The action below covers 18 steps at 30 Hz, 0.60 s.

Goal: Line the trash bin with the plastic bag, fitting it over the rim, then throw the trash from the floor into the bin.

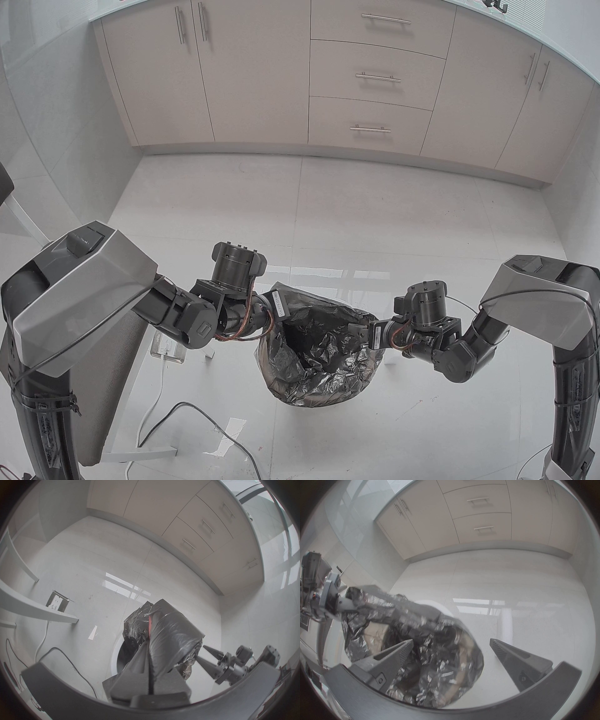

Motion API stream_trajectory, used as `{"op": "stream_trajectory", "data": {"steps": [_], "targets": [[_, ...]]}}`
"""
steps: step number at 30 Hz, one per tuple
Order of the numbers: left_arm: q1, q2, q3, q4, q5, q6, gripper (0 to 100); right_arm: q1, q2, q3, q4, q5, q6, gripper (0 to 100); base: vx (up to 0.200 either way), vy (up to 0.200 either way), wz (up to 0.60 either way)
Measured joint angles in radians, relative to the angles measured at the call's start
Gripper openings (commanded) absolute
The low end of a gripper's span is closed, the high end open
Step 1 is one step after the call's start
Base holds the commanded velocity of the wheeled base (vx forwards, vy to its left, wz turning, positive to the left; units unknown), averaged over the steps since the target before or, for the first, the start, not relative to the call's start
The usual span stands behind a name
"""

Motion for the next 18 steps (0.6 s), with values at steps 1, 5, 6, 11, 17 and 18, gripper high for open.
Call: {"op": "stream_trajectory", "data": {"steps": [1,5,6,11,17,18], "targets": [[0.002,0.002,-0.001,0.000,-0.001,0.009,0,-0.001,0.010,-0.022,0.003,0.000,-0.006,100,0.000,0.000,0.00],[0.009,0.009,0.000,0.001,-0.005,0.055,0,-0.004,0.051,-0.092,0.017,-0.002,-0.026,100,0.000,0.000,0.00],[0.010,0.010,0.000,0.001,-0.006,0.069,0,-0.005,0.056,-0.101,0.019,-0.003,-0.026,100,0.000,0.000,0.00],[0.011,0.014,-0.001,0.002,-0.012,0.104,0,-0.005,0.081,-0.145,0.043,-0.003,-0.028,100,0.000,0.000,0.00],[0.013,0.019,-0.026,0.009,-0.015,0.113,0,0.007,0.089,-0.219,0.127,-0.002,-0.034,100,0.000,0.000,0.00],[0.014,0.020,-0.030,0.010,-0.015,0.113,0,0.011,0.089,-0.230,0.139,-0.001,-0.038,100,0.000,0.000,0.00]]}}
